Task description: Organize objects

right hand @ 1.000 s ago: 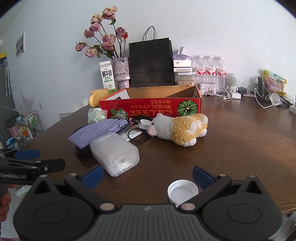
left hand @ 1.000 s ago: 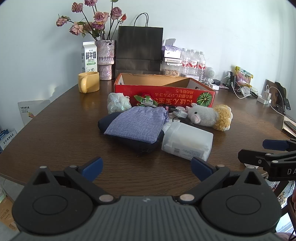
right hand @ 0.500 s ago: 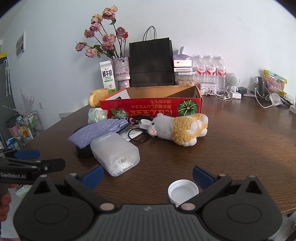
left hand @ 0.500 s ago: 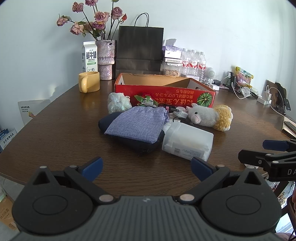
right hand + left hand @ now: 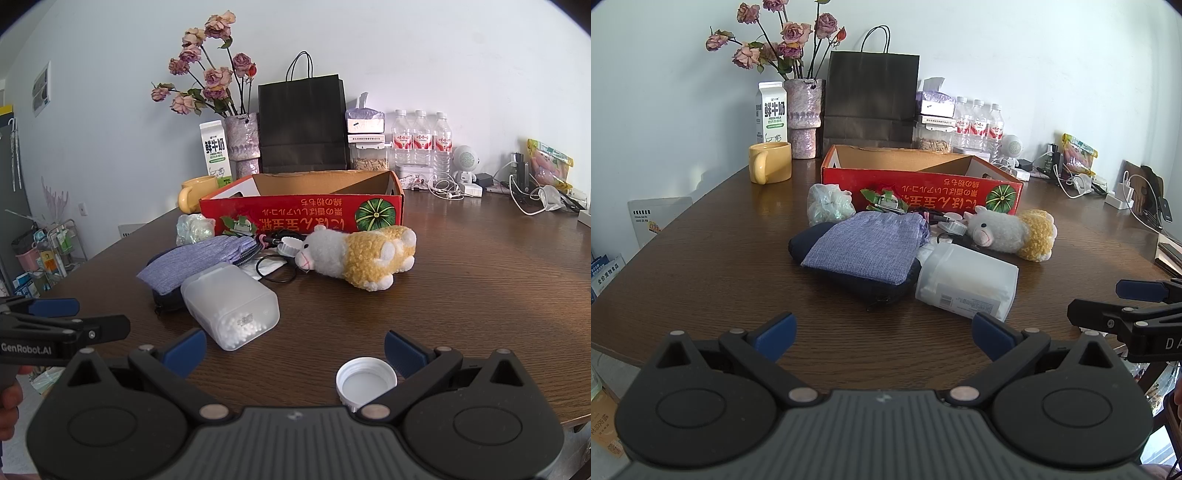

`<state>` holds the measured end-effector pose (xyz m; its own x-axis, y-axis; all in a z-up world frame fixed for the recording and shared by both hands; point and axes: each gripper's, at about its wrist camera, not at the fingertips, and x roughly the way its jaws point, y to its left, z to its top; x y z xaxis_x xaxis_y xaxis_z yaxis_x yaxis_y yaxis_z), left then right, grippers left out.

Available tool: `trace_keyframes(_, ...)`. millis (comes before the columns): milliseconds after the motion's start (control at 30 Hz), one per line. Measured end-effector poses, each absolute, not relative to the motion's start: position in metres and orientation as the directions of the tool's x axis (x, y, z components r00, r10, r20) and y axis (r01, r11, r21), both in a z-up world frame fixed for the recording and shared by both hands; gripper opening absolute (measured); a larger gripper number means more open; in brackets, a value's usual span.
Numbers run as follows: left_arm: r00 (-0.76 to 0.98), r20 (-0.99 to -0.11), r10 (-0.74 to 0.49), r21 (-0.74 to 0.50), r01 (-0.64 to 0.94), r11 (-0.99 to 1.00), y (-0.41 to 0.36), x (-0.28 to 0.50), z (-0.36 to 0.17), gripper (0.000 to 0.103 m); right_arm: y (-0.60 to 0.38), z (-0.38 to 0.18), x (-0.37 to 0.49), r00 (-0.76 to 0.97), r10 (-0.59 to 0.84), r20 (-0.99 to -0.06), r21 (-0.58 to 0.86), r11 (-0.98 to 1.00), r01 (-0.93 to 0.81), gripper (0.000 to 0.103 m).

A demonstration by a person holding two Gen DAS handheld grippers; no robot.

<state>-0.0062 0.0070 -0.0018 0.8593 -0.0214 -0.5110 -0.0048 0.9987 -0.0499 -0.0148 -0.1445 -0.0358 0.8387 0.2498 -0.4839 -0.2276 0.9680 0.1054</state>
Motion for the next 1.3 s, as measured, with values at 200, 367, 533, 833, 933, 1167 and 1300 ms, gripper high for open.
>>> trace_keyframes(200, 0.858, -0.513, -0.022, -0.052, -0.005, 0.999, 0.0072, -0.0061, -0.0025, 0.103, -0.1446, -0.0357, -0.0148, 0.839, 0.25, -0.484, 0.106, 0.968, -0.227, 0.103)
trace_keyframes(367, 0.859, -0.512, -0.021, -0.053, -0.007, 0.999, 0.0082, -0.0063, -0.003, 0.103, -0.145, -0.0356, -0.0146, 0.839, 0.25, -0.484, 0.106, 0.968, -0.227, 0.103)
trace_keyframes(533, 0.858, -0.513, -0.022, -0.054, -0.007, 0.999, 0.0084, -0.0061, -0.0028, 0.103, -0.1448, -0.0358, -0.0149, 0.839, 0.25, -0.483, 0.105, 0.968, -0.227, 0.103)
trace_keyframes(833, 0.858, -0.513, -0.022, -0.054, -0.006, 0.999, 0.0085, -0.0061, -0.0028, 0.103, -0.1451, -0.0355, -0.0147, 0.839, 0.249, -0.484, 0.105, 0.968, -0.227, 0.103)
trace_keyframes(933, 0.858, -0.513, -0.022, -0.054, -0.007, 0.999, 0.0086, -0.0062, -0.0028, 0.103, -0.145, -0.0355, -0.0148, 0.839, 0.249, -0.484, 0.105, 0.968, -0.227, 0.103)
trace_keyframes(1167, 0.856, -0.517, -0.023, -0.058, -0.008, 0.998, 0.0072, -0.0046, -0.0041, 0.103, -0.1454, -0.0353, -0.0145, 0.839, 0.245, -0.485, 0.105, 0.969, -0.223, 0.103)
trace_keyframes(1300, 0.852, -0.523, -0.028, -0.064, -0.006, 0.998, 0.0062, -0.0032, -0.006, 0.103, -0.1456, -0.0368, -0.0145, 0.839, 0.242, -0.488, 0.103, 0.97, -0.221, 0.103)
